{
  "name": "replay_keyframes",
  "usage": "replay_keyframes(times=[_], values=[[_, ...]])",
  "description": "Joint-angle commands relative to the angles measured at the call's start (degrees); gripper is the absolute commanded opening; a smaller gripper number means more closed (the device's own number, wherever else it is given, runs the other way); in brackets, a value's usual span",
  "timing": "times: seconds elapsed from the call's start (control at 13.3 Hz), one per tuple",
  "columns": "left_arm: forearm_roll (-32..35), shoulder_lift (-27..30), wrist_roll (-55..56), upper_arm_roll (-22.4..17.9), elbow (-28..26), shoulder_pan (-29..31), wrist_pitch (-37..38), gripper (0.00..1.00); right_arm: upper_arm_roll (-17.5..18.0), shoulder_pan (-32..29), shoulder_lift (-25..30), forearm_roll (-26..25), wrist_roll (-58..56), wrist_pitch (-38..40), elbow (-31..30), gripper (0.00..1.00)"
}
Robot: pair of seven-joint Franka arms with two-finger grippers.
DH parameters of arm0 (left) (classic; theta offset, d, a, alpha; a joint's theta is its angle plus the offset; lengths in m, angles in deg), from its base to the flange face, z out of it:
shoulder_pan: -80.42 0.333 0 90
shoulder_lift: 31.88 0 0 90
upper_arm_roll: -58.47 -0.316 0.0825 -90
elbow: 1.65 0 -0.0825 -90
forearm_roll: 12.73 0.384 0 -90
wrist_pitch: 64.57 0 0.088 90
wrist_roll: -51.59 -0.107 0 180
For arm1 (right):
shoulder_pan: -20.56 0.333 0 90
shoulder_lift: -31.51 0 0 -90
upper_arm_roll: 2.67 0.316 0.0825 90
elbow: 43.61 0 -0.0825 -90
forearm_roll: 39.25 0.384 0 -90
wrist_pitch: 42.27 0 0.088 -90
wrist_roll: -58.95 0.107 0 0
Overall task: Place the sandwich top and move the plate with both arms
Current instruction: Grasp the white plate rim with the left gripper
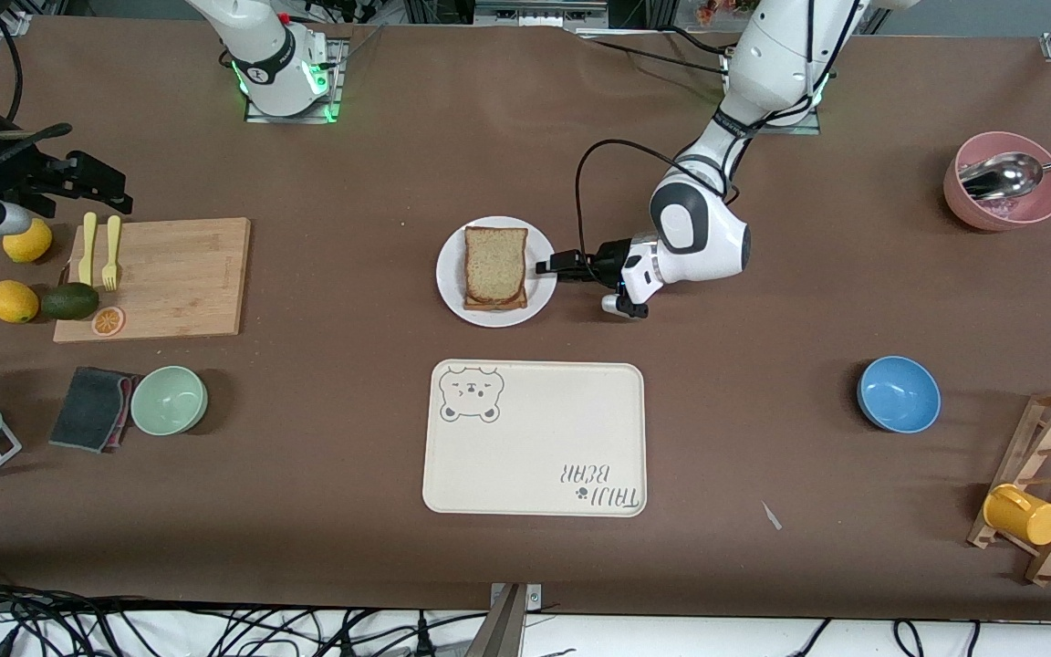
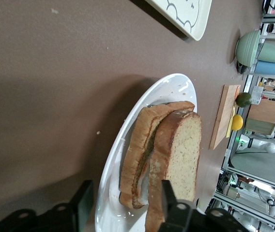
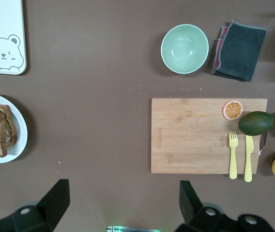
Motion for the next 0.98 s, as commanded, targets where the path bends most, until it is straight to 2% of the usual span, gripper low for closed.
replay_keyframes(times=[0.0, 0.23, 0.45, 0.6, 0.9], values=[[-2.3, -1.6, -3.7, -0.5, 0.7, -0.8, -0.5, 0.57, 0.4, -0.6, 0.6, -0.1, -0.1, 0.0, -0.4, 1.00], [-2.2, -1.9, -4.0, -0.7, 0.7, -1.7, -1.0, 0.56, 0.5, -0.6, 0.6, -0.1, -0.1, -0.1, -0.4, 1.00], [-2.3, -1.8, -5.8, -0.7, 0.7, -2.0, -2.7, 0.44, 0.4, -0.6, 0.6, -0.1, -0.1, -0.2, -0.4, 1.00], [-2.3, -1.8, -6.0, -0.7, 0.7, -2.1, -2.7, 0.31, 0.4, -0.6, 0.6, -0.1, -0.1, -0.2, -0.4, 1.00], [-2.5, -1.8, -6.1, -0.7, 0.7, -2.5, -2.7, 0.30, 0.5, -0.6, 0.6, -0.1, -0.1, -0.2, -0.4, 1.00]])
